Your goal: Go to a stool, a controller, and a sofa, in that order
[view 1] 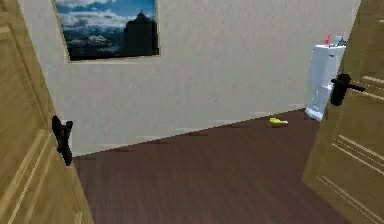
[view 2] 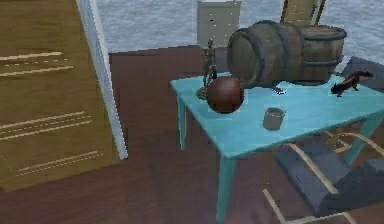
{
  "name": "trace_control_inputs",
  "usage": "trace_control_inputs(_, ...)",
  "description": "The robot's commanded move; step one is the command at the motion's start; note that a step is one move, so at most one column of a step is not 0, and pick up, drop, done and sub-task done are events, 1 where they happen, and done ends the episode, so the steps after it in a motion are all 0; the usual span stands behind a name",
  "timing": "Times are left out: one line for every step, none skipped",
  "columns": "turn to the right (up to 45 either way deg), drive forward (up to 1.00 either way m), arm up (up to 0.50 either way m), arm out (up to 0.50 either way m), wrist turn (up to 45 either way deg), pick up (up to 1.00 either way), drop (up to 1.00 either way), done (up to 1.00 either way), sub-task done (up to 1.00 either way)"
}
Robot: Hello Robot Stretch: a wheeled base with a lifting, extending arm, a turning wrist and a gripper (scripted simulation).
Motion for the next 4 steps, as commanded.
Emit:
trace_control_inputs(9.0, 0.00, 0.00, 0.00, 0.0, 0.00, 0.00, 0.00, 0.00)
trace_control_inputs(0.0, 0.55, 0.00, 0.00, 0.0, 0.00, 0.00, 0.00, 0.00)
trace_control_inputs(-33.0, 0.00, 0.00, 0.00, 0.0, 0.00, 0.00, 0.00, 0.00)
trace_control_inputs(0.0, 0.70, 0.00, 0.00, 0.0, 0.00, 0.00, 0.00, 0.00)
